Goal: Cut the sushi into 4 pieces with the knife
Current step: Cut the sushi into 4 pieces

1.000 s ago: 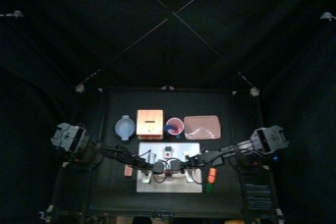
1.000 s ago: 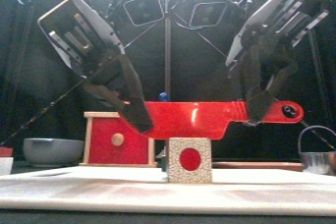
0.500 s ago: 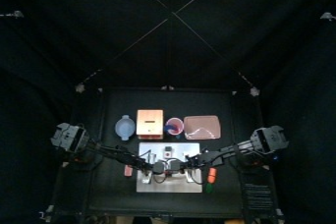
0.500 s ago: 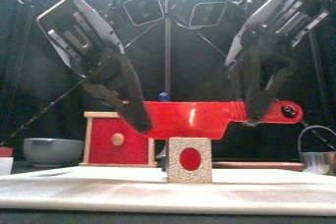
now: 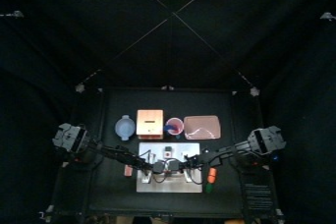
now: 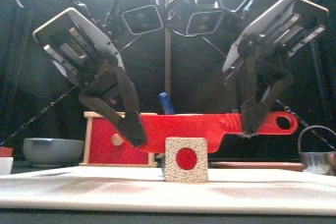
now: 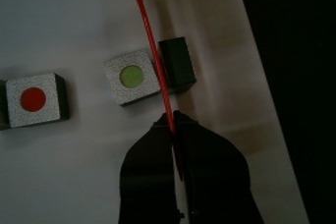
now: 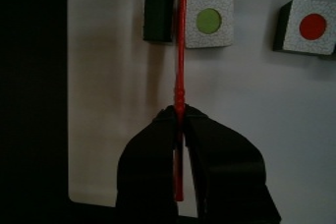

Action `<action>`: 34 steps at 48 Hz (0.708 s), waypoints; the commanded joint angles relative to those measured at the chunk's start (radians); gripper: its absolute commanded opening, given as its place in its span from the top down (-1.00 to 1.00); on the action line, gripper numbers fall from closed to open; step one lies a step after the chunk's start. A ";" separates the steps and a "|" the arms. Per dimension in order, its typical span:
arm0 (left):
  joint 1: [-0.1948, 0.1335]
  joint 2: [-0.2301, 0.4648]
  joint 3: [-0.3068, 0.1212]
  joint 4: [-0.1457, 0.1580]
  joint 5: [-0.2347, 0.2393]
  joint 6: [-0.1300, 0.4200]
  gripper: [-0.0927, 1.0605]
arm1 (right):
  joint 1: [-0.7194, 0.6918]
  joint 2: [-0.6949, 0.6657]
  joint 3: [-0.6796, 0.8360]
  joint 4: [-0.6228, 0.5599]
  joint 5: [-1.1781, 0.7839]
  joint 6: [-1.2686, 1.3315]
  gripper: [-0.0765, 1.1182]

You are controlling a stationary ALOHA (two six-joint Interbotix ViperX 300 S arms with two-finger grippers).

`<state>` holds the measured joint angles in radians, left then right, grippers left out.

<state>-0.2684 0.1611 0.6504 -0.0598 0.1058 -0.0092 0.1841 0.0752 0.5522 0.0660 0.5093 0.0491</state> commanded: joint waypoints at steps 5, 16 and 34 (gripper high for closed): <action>-0.012 0.057 0.000 0.003 0.006 0.005 0.49 | -0.003 0.041 -0.011 0.006 -0.005 -0.003 0.43; 0.021 0.064 0.008 0.008 0.003 0.005 0.49 | -0.012 0.040 -0.002 -0.005 -0.003 -0.002 0.43; 0.107 0.028 0.012 0.100 0.006 0.009 0.49 | -0.094 0.015 -0.005 -0.072 -0.005 -0.005 0.43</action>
<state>-0.1687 0.1979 0.6688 0.0169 0.0997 -0.0092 0.1227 0.1181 0.5568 0.0031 0.5001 0.0445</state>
